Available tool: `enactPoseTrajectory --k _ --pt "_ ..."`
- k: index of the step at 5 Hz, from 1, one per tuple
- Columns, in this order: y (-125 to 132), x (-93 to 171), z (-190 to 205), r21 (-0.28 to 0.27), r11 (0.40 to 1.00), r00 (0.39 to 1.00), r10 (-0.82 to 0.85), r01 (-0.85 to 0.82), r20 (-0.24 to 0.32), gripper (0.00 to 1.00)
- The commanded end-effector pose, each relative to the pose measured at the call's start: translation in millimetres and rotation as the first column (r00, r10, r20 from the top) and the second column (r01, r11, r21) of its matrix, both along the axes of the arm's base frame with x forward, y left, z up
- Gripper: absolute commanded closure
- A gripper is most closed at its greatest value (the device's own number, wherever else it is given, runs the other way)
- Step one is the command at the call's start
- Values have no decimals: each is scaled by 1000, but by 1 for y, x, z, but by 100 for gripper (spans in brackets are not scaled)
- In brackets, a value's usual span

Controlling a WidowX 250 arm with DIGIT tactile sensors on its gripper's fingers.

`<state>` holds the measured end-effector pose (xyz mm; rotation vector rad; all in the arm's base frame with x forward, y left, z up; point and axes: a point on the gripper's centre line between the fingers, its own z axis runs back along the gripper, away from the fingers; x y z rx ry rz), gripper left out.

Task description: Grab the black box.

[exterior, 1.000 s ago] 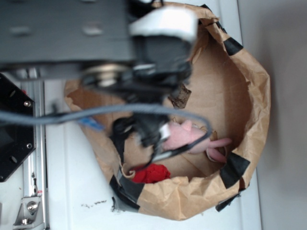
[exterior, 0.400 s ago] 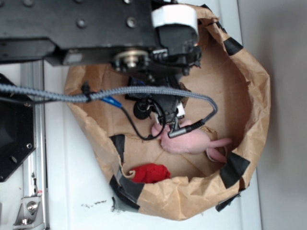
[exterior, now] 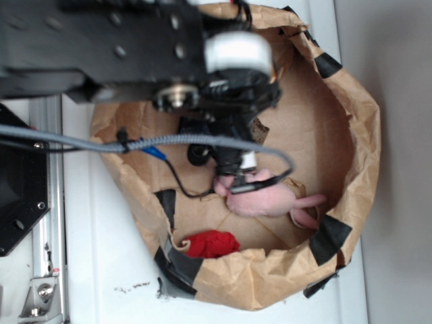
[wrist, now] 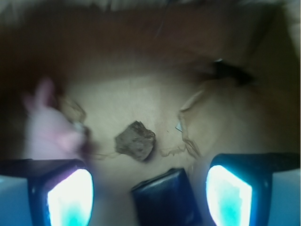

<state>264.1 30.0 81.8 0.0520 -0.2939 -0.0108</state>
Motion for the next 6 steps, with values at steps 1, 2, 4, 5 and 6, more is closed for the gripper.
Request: enactPoseTrajectory --k 1,2,4,5,6 --pt "11 3 -2 56 989 988 -139 135 71 0" --pt "11 3 -2 56 989 988 -139 135 71 0" --pt "20 -2 -11 120 975 980 -192 185 45 0" --pt "20 -6 -10 111 963 969 -246 244 0 0" --pt "21 -18 -15 167 935 949 -314 312 -18 0"
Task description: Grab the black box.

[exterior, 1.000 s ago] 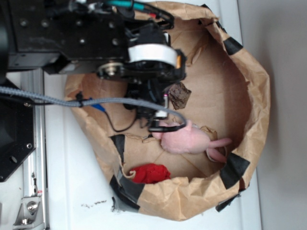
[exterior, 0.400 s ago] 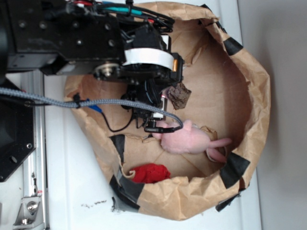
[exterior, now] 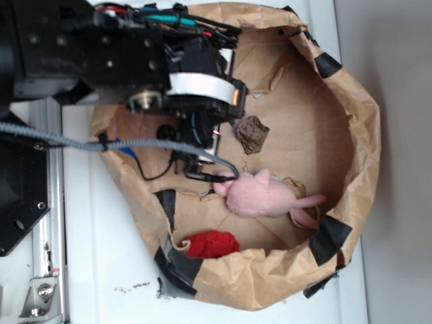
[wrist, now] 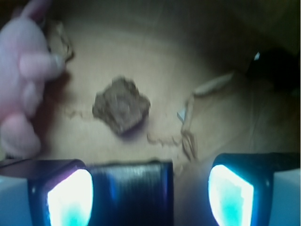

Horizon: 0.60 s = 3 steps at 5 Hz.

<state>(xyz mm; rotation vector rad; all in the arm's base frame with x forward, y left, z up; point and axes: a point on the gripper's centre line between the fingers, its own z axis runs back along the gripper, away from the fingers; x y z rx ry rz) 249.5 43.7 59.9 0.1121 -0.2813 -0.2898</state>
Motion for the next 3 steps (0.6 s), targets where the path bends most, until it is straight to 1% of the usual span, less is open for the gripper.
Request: enactPoseTrajectory --k 1,3 --pt "8 -2 3 74 995 998 -67 67 -4 0" --pt "10 4 -4 90 994 998 -55 56 -8 0"
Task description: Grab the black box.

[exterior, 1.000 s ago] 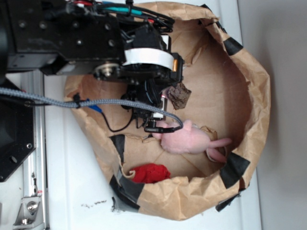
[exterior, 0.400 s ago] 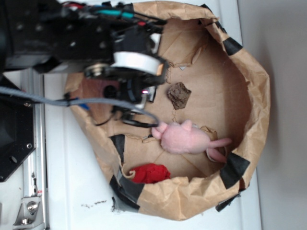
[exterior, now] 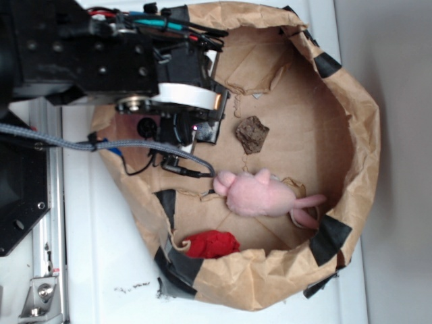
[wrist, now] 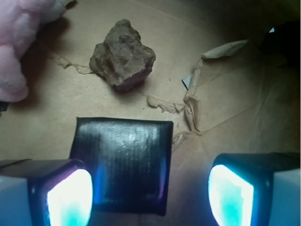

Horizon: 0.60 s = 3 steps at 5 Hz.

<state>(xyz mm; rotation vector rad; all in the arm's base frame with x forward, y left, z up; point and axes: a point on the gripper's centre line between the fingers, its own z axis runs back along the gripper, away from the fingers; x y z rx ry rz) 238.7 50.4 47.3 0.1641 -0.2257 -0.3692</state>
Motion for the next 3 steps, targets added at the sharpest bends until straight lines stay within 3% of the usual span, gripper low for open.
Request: enactPoseTrajectory --k 1,3 --pt "3 16 5 25 1000 998 0 -1 63 0" --pt "0 18 -5 43 999 996 -4 0 86 0"
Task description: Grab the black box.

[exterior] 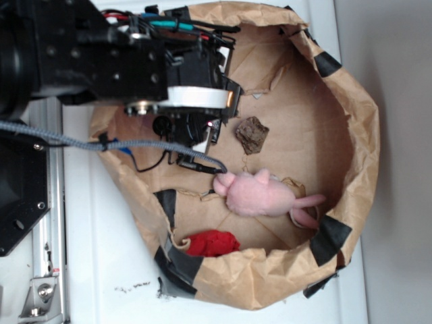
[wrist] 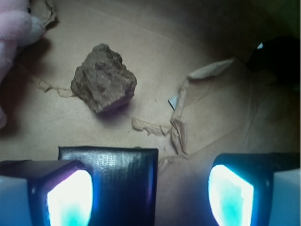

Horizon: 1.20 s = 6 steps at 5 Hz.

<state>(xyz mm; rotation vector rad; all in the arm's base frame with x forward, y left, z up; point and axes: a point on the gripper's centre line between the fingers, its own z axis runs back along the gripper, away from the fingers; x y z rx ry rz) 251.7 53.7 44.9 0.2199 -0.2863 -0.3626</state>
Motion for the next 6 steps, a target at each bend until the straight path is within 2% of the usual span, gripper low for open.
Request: enactPoseTrajectory --k 1,2,3,4,5,6 --pt "-10 1 -21 22 999 999 -38 38 -9 0" --pt "-17 -8 -30 -21 996 991 -89 87 -96 0" --pt "-21 -11 -24 -83 992 982 -106 94 -156 0" --pt "-22 -14 -13 -118 988 980 -114 95 -164 0" --pt "-21 -13 -10 -119 989 983 -110 93 -144 0" --pt "-19 -10 -10 -124 991 992 -71 58 -108 100"
